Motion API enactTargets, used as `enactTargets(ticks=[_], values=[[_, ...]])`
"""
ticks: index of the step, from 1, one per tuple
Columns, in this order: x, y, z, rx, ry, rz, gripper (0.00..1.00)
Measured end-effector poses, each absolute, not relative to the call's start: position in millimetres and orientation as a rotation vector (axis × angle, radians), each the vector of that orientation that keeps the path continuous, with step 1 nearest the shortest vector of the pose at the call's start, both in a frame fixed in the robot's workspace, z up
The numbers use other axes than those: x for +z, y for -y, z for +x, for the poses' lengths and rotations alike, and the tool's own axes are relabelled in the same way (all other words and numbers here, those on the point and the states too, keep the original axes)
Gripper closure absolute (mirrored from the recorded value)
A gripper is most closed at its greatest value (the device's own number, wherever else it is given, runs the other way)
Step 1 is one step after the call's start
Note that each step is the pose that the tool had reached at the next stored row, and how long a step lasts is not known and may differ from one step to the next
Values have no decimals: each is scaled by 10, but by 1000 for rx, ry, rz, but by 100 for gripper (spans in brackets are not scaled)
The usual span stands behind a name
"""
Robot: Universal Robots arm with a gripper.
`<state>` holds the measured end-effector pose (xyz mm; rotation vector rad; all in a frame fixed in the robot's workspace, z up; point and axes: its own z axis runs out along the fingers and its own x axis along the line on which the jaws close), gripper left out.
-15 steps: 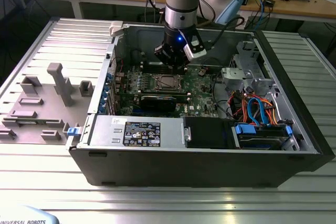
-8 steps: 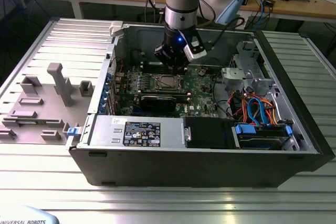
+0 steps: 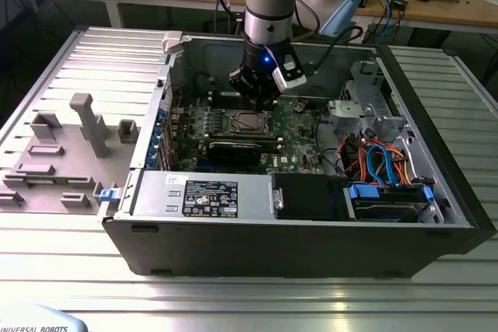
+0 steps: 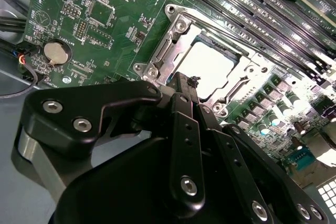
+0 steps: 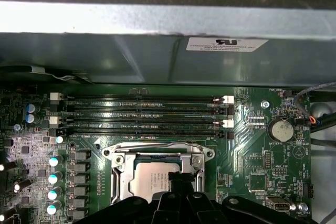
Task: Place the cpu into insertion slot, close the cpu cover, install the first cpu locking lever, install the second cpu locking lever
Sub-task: 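Install the second cpu locking lever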
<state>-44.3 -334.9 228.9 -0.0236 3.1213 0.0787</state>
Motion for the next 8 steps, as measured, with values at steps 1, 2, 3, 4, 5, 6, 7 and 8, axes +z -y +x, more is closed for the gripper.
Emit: enactTargets(ticks=[1,2,3,4,5,6,7,8], values=[[2289,3349,-443,79,-3121,-24,89],[2289,3349,-443,79,-3121,-24,89],[2289,3349,-443,79,-3121,-24,89],[2289,3350,-443,79,-3121,-24,89],[2289,3350,-443,79,-3121,-24,89],[2289,3350,-443,79,-3121,-24,89],[2289,3350,-443,79,-3121,-24,89],[2289,3351,-443,79,-3121,-24,89]])
